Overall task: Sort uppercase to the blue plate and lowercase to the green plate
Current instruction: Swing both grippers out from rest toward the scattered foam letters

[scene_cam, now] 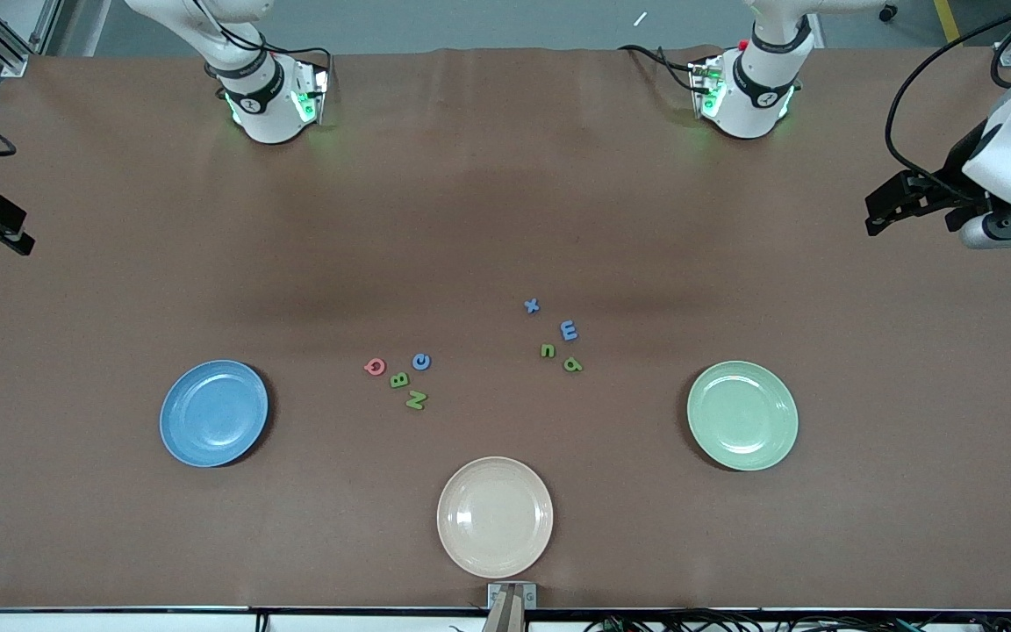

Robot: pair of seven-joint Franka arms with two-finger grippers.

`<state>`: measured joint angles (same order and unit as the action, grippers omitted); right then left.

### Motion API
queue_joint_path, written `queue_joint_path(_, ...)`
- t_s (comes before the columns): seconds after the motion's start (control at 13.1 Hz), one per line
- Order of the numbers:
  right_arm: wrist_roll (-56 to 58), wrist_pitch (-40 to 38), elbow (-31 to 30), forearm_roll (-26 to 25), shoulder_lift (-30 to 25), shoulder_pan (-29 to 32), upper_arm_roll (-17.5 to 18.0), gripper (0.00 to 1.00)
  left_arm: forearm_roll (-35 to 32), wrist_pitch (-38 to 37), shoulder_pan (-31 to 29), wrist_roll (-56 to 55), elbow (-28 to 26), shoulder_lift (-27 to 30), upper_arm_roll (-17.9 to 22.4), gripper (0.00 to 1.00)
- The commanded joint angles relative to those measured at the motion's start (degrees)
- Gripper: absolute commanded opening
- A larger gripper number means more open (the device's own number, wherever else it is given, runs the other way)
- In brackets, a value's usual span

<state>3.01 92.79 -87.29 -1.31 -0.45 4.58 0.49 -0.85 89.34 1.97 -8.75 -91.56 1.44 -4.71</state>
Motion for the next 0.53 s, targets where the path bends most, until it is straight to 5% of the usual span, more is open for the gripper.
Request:
queue_joint_path(0.0,-0.6,0.0,0.3,0.0,-0.3,0.7,0.7,1.0,0.5,-1.3,-0.2,0.4,1.0,0.0,0.0,1.0)
queue_joint_path(0.46,-0.5,-0.1,0.5,0.0,-0.3,0.8,0.7,1.0,0.8,-1.3,-0.6,0.4,3.1,-1.3,0.1,1.0)
